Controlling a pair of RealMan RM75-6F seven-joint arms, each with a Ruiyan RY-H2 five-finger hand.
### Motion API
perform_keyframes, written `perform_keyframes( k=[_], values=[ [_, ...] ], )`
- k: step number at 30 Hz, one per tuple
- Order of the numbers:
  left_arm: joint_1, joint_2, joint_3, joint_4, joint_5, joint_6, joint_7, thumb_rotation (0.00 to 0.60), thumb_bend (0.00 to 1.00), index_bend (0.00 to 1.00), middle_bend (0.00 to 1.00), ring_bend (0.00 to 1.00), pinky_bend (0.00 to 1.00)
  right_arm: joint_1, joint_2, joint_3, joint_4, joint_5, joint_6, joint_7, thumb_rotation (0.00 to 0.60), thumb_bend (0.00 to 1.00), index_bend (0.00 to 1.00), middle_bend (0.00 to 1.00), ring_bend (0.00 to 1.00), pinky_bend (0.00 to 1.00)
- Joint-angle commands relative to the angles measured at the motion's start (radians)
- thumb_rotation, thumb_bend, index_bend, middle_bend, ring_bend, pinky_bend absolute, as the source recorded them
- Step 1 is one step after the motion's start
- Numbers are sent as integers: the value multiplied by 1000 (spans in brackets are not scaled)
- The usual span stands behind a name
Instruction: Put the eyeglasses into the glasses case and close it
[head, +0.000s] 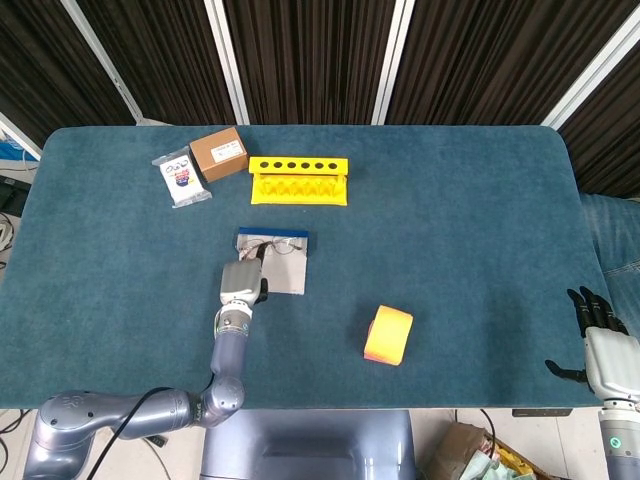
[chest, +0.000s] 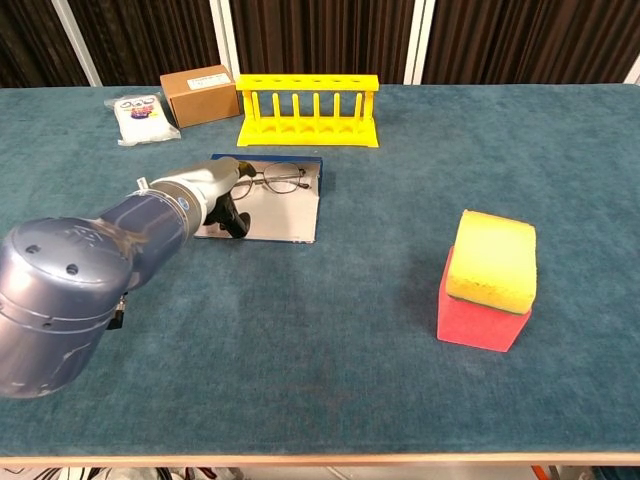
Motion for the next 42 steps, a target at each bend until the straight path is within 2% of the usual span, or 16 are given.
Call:
perform_keyframes(
  k=[1, 28, 35, 42],
  values=[
    [-4, -4, -5, 11, -5, 1, 7, 600, 575, 0, 874, 864, 835, 0, 1, 0, -1, 0, -1, 0, 600, 0, 0, 0, 0, 210],
    [-21, -21, -11, 58, 14, 6, 42, 600, 578, 0, 901, 895, 856, 1, 1, 0, -2, 10, -3, -9, 600, 0, 0, 0, 0, 210],
    [14, 14, 30, -30, 78, 41, 26, 600, 578, 0, 901, 895, 856, 1, 0, 1, -4, 13, -2, -13, 600, 0, 0, 0, 0, 210],
    [79, 89, 90, -153, 109, 67, 20, 600, 578, 0, 901, 895, 857, 2, 1, 1, -8, 19, -4, -17, 600, 0, 0, 0, 0, 211]
  ],
)
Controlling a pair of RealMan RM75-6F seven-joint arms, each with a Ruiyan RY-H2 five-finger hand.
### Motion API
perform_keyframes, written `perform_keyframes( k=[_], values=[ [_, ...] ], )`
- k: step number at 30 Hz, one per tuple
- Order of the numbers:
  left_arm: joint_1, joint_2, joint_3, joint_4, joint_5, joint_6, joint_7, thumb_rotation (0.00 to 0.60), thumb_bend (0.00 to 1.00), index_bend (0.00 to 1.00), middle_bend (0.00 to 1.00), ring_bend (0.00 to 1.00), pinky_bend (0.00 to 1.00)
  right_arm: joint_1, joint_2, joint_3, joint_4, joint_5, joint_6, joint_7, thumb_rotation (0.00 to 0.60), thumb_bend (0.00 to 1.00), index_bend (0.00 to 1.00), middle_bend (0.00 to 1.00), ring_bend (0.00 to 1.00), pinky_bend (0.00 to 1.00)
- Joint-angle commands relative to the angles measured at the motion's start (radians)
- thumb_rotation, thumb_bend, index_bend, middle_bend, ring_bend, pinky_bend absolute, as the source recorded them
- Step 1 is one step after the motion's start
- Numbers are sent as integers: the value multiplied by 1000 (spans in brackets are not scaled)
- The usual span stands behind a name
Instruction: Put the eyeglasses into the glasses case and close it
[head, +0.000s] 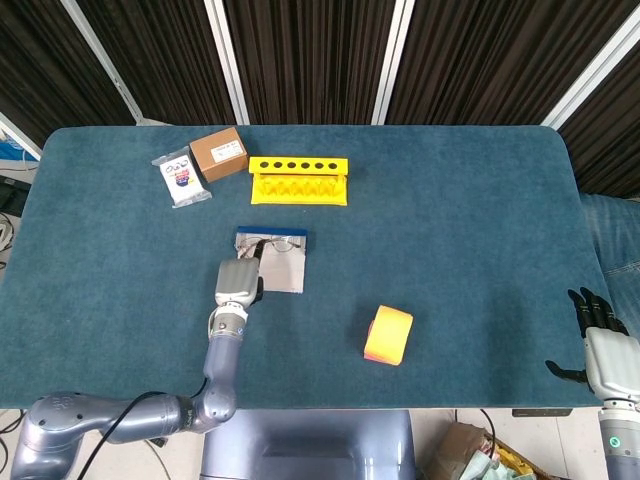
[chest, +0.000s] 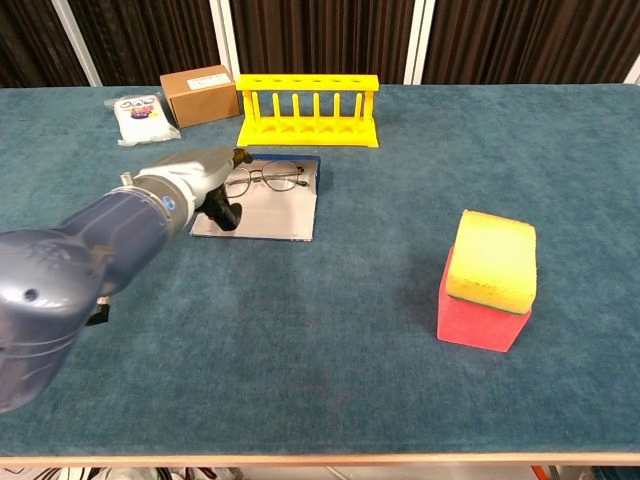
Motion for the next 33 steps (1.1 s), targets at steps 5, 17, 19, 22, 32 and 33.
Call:
perform_keyframes(
  k=[5, 17, 19, 22, 32, 33],
  values=[
    [85, 91, 81, -117, 1, -8, -17, 600, 578, 0, 901, 895, 858, -2, -3, 3, -2, 6, 7, -5, 600, 0, 0, 0, 0, 211],
    [136, 141, 129, -127, 43, -43, -79, 600, 578, 0, 901, 895, 858, -2, -6, 6, -6, 20, 10, -16, 600, 0, 0, 0, 0, 211],
    [134, 136, 128, -119, 43, -46, -78, 600, 578, 0, 901, 895, 858, -2, -6, 7, -6, 21, 11, -17, 600, 0, 0, 0, 0, 211],
    [130, 127, 125, -105, 43, -49, -78, 600, 578, 0, 901, 895, 858, -2, -6, 8, -6, 24, 10, -17, 600, 0, 0, 0, 0, 211],
    [115, 101, 105, -68, 17, -57, -61, 600, 578, 0, 901, 895, 859, -3, -6, 7, -7, 24, 11, -18, 600, 0, 0, 0, 0, 211],
    [114, 99, 105, -66, 15, -57, -59, 600, 578, 0, 901, 895, 858, -3, -6, 7, -7, 24, 12, -18, 600, 0, 0, 0, 0, 211]
  ],
)
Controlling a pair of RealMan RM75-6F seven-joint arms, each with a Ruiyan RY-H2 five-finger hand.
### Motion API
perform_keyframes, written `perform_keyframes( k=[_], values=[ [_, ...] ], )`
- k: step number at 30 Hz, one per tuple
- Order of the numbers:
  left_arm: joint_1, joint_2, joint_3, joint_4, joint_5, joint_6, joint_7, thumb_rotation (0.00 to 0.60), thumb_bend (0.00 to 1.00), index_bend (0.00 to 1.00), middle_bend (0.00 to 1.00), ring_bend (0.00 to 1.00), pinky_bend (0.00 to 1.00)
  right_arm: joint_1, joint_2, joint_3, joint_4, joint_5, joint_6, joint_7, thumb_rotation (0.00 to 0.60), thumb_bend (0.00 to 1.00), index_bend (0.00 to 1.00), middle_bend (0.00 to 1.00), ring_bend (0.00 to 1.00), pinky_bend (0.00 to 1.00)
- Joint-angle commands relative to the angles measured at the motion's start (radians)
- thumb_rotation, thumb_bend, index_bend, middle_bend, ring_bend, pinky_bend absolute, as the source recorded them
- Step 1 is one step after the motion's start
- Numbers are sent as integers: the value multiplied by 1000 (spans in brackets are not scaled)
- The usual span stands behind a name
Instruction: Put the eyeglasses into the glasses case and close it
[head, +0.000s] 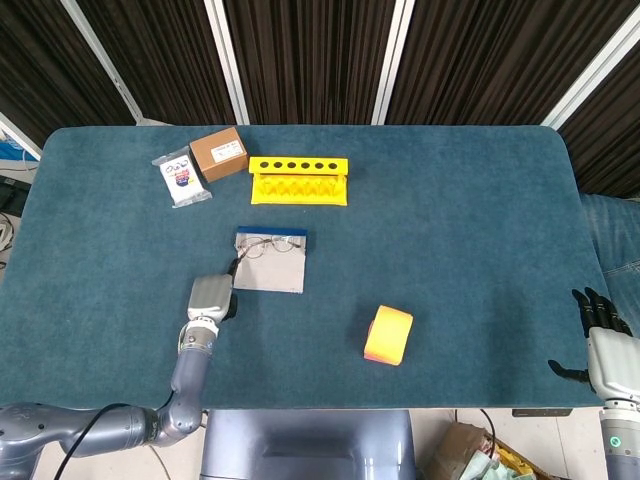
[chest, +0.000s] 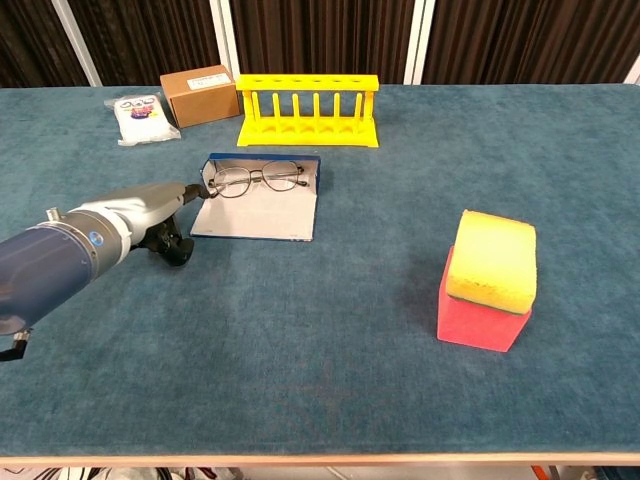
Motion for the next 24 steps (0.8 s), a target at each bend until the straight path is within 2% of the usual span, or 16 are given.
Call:
perform_keyframes(
  k=[1, 24],
  values=[
    [-4, -6, -1, 7, -5, -1, 8, 600, 578, 0, 901, 895, 858, 0, 0, 1, 0, 0, 1, 0, 600, 0, 0, 0, 0, 210],
    [-18, -34, -25, 62, -18, -6, 21, 600, 577, 0, 901, 896, 859, -1, -1, 3, -1, 8, 1, -3, 600, 0, 0, 0, 0, 211]
  ],
)
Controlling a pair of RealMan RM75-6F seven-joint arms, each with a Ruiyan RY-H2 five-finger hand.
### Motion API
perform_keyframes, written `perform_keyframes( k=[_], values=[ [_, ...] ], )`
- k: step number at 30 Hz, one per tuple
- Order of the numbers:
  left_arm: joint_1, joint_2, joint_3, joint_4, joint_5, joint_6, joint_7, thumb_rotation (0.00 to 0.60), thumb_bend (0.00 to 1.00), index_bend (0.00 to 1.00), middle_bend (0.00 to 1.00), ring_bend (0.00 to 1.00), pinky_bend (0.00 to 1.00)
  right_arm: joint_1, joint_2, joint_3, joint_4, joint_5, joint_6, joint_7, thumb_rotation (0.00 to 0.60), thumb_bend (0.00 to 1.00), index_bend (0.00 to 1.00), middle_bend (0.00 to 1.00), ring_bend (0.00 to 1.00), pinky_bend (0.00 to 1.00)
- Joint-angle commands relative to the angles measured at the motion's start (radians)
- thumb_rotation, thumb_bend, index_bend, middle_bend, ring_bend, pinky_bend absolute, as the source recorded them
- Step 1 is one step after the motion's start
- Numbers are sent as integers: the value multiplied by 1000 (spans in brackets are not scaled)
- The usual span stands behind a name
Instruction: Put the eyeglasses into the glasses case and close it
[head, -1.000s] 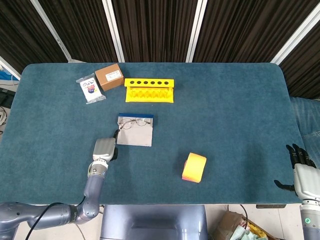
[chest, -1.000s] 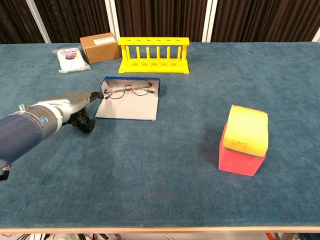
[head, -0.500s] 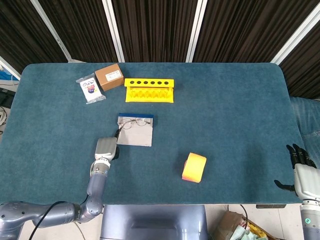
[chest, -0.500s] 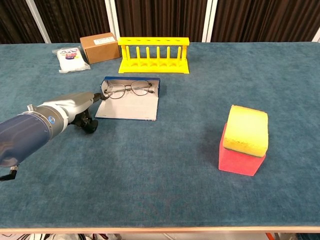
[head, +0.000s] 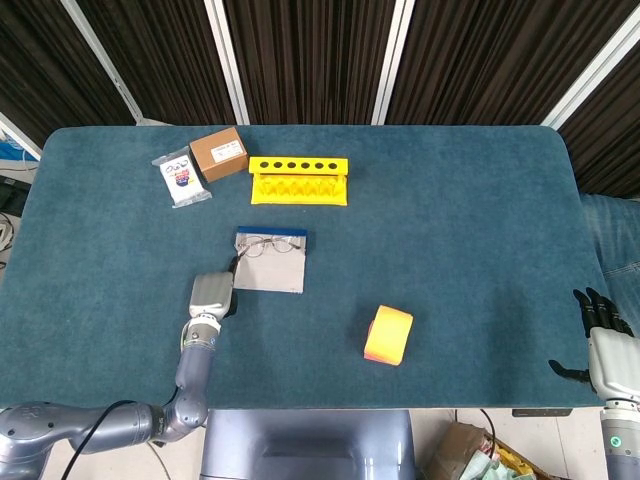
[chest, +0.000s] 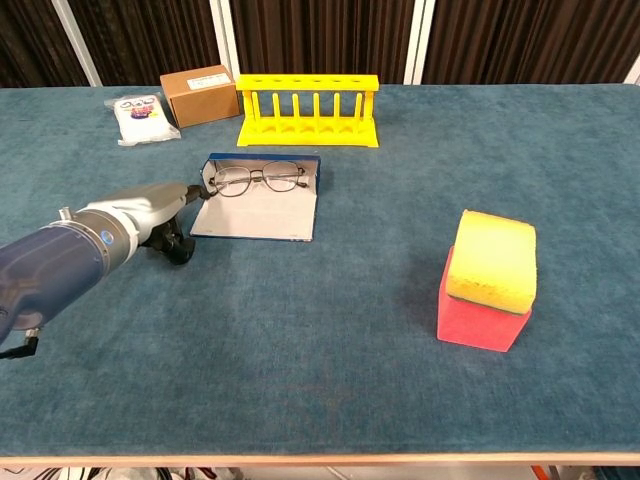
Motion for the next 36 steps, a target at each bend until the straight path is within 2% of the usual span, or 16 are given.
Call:
perform_keyframes(
  k=[1, 22, 29, 33, 36],
  values=[
    [-3, -3, -3, 7, 0, 0, 2, 600, 577, 0, 901, 896, 859, 0, 0, 0, -1, 2, 0, 0, 600, 0, 0, 0, 0, 211],
    [-24, -28, -36, 59, -26, -1, 29, 600, 577, 0, 904, 898, 861, 0, 2, 0, -3, 6, -2, -5, 600, 0, 0, 0, 0, 211],
    [11, 20, -1, -47, 65, 53, -4, 600, 577, 0, 904, 898, 861, 1, 2, -1, -4, 5, -3, -4, 600, 0, 0, 0, 0, 210],
    [50, 64, 42, -129, 153, 104, -40, 600, 572, 2, 891, 890, 859, 1, 2, 0, -5, 4, -2, -3, 600, 0, 0, 0, 0, 210],
    [75, 95, 82, -185, 219, 125, -61, 600, 526, 97, 797, 797, 798, 1, 1, -1, -6, 4, -3, -4, 600, 0, 0, 0, 0, 210]
  ],
)
